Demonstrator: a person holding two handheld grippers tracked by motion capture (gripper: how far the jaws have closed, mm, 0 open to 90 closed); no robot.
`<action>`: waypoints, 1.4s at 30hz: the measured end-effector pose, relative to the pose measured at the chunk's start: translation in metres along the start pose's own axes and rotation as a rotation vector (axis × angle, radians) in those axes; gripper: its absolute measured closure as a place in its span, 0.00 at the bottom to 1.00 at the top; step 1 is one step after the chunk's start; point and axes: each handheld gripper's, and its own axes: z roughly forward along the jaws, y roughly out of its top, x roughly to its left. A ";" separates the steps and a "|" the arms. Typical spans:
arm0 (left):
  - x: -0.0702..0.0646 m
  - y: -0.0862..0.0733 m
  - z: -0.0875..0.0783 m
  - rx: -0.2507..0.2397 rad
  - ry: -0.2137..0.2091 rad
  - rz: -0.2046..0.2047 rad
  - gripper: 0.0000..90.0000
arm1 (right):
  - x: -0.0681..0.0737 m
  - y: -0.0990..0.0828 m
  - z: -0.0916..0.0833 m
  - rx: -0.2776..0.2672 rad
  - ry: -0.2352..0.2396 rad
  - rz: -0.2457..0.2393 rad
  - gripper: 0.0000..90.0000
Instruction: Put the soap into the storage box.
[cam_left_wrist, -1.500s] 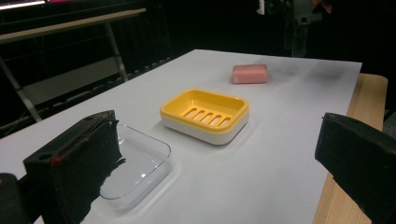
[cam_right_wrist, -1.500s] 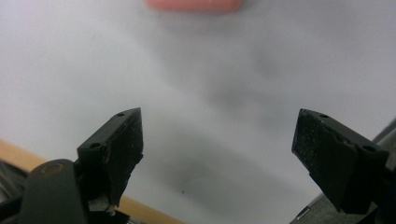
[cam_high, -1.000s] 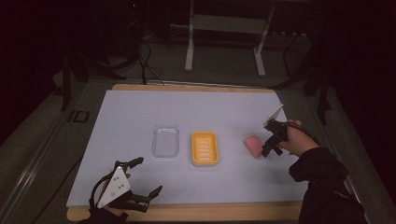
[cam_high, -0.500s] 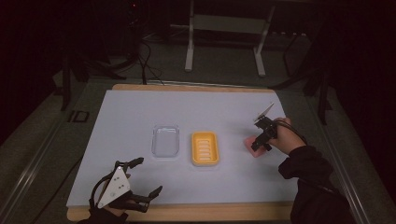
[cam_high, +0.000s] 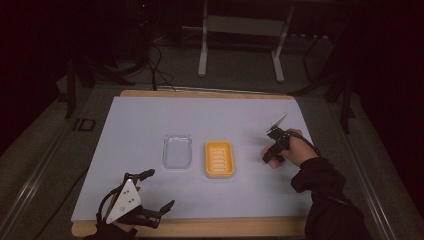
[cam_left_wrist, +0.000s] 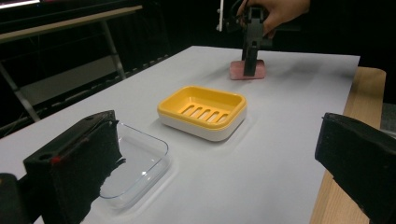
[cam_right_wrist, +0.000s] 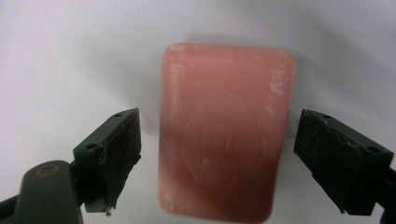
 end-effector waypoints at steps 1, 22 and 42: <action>0.000 0.000 0.000 0.000 0.001 0.000 0.01 | 0.000 0.000 0.001 0.004 -0.002 0.012 0.22; 0.000 0.000 0.000 0.003 0.006 0.006 0.01 | 0.013 -0.002 -0.003 0.012 -0.130 0.228 0.42; -0.001 0.000 0.001 0.005 0.008 0.005 0.01 | 0.033 -0.010 -0.070 -0.067 -0.156 0.403 0.42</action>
